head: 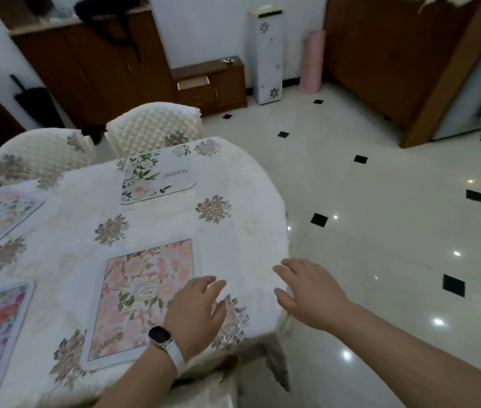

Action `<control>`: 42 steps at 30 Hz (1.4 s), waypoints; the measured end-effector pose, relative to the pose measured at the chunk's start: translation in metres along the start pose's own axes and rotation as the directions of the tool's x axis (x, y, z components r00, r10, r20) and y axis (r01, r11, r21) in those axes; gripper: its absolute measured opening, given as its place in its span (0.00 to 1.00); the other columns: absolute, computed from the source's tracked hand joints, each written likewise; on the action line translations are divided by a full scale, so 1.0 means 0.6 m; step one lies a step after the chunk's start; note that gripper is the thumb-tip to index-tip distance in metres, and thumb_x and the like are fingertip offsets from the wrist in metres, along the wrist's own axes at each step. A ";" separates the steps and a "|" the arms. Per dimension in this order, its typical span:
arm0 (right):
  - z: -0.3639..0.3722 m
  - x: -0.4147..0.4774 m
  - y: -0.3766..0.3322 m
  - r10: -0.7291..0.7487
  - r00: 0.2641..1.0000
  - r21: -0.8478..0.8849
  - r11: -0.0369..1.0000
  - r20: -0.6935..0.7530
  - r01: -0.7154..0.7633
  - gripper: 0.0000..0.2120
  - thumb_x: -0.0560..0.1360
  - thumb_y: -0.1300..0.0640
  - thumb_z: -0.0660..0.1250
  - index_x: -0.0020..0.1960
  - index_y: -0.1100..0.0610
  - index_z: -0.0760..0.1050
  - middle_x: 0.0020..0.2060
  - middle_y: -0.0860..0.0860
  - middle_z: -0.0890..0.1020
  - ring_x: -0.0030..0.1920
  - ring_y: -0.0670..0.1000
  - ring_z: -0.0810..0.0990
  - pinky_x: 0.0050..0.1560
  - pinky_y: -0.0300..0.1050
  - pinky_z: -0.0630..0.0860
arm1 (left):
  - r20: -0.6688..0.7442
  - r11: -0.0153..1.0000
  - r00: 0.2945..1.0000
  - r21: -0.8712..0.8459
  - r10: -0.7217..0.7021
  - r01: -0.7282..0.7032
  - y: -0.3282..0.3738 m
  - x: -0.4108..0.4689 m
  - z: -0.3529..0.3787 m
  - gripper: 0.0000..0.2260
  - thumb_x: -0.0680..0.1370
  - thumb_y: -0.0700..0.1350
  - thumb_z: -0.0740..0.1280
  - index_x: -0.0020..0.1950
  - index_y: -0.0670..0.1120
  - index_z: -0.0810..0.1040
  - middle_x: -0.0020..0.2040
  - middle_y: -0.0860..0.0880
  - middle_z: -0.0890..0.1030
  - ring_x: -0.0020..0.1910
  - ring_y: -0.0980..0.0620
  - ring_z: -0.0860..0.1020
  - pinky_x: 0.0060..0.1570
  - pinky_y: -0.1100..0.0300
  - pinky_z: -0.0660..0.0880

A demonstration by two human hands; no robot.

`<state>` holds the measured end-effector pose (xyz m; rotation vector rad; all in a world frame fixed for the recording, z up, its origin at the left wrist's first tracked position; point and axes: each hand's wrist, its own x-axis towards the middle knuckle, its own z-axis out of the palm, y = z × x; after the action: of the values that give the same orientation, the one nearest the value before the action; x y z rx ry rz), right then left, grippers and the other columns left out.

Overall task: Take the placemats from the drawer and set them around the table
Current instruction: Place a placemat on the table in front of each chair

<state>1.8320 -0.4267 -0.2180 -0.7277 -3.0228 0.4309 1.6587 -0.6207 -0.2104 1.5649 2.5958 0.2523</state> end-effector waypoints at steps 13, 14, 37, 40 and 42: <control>-0.114 -0.143 0.262 0.201 0.973 0.002 0.979 -0.117 -0.202 0.23 0.74 0.42 0.57 0.63 0.51 0.76 0.58 0.50 0.81 0.55 0.54 0.80 0.55 0.51 0.77 | -0.017 0.950 0.951 -0.042 0.310 -0.310 0.282 0.204 0.013 0.20 0.75 0.55 0.59 0.61 0.48 0.81 0.57 0.48 0.82 0.54 0.47 0.80 0.50 0.52 0.79; -0.118 -0.146 0.277 0.226 0.966 0.003 0.974 -0.128 -0.227 0.22 0.73 0.42 0.58 0.62 0.51 0.77 0.56 0.50 0.81 0.53 0.54 0.81 0.52 0.50 0.78 | -0.017 0.943 0.944 -0.050 0.329 -0.330 0.295 0.219 0.021 0.20 0.75 0.55 0.59 0.61 0.48 0.81 0.57 0.48 0.82 0.55 0.47 0.80 0.50 0.52 0.79; -0.302 0.245 0.702 0.286 0.950 -0.124 0.945 -0.129 -0.301 0.22 0.74 0.42 0.56 0.61 0.51 0.77 0.56 0.49 0.80 0.52 0.53 0.80 0.50 0.50 0.77 | -0.091 0.890 0.907 -0.173 0.412 -0.422 0.444 0.822 0.097 0.18 0.75 0.53 0.60 0.58 0.49 0.81 0.57 0.49 0.82 0.54 0.47 0.81 0.48 0.53 0.79; -0.326 0.291 0.748 0.312 0.942 -0.097 0.941 -0.124 -0.324 0.25 0.74 0.41 0.54 0.65 0.51 0.75 0.60 0.49 0.79 0.57 0.53 0.78 0.54 0.50 0.75 | -0.098 0.861 0.871 -0.133 0.481 -0.491 0.453 0.901 0.087 0.17 0.75 0.52 0.60 0.59 0.48 0.80 0.58 0.46 0.81 0.55 0.45 0.80 0.49 0.51 0.79; -0.334 0.319 0.775 0.321 0.941 -0.096 0.939 -0.109 -0.332 0.27 0.74 0.40 0.51 0.67 0.50 0.73 0.62 0.48 0.77 0.58 0.53 0.77 0.57 0.49 0.73 | -0.106 0.846 0.851 -0.096 0.514 -0.524 0.458 0.939 0.080 0.17 0.75 0.52 0.61 0.59 0.48 0.80 0.59 0.46 0.81 0.56 0.45 0.79 0.49 0.51 0.78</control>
<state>1.8818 0.1093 -0.1603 -1.2309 -2.8607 0.2196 1.6423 0.0075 -0.2049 2.2200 2.0923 0.5094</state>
